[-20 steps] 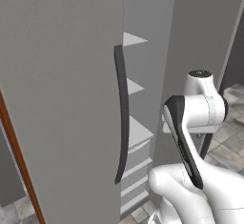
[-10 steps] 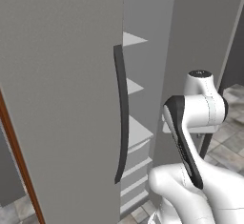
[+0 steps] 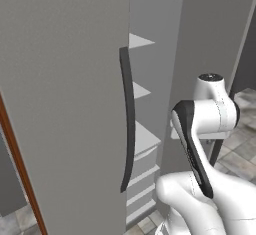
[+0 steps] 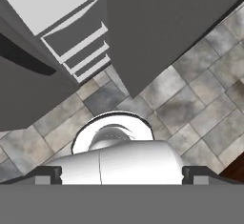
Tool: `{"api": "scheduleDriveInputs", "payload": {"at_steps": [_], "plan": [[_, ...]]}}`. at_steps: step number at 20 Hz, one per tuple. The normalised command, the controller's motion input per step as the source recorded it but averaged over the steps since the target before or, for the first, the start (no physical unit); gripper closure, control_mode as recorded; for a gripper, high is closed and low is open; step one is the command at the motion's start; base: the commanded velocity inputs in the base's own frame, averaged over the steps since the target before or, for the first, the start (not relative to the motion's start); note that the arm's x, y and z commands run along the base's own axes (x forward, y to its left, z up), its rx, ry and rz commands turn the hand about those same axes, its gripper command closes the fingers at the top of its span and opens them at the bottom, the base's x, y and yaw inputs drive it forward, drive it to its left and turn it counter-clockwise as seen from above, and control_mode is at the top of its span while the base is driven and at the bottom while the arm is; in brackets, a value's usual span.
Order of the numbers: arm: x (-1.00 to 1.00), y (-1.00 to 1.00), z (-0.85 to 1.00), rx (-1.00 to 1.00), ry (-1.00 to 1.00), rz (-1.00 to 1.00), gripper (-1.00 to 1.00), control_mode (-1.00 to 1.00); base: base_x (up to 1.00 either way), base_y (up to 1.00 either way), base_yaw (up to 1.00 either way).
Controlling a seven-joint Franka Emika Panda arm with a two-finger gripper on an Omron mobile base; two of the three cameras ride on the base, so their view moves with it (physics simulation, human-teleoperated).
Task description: Store the hot dog in the freezer for long-term storage. Close the freezer door after placing the cooked food.
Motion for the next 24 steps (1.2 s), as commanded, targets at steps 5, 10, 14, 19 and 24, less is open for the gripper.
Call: {"api": "scheduleDriveInputs", "payload": {"at_steps": [5,10,14,19,24], "plan": [[0.00,-0.55,0.00,0.13,-0.09,0.02,-1.00,-1.00,0.00,0.00,0.00],[0.15,-0.91,0.00,0.23,-0.01,0.06,-1.00,-1.00,0.00,0.00,0.00],[0.11,-0.87,0.00,0.29,0.00,0.08,-1.00,-1.00,0.00,0.00,0.00],[0.09,-0.78,0.00,0.17,0.00,0.12,-1.00,-1.00,0.00,0.00,0.00],[0.08,-0.66,0.00,0.14,-0.05,0.11,-1.00,-1.00,0.00,0.00,0.00]]}}
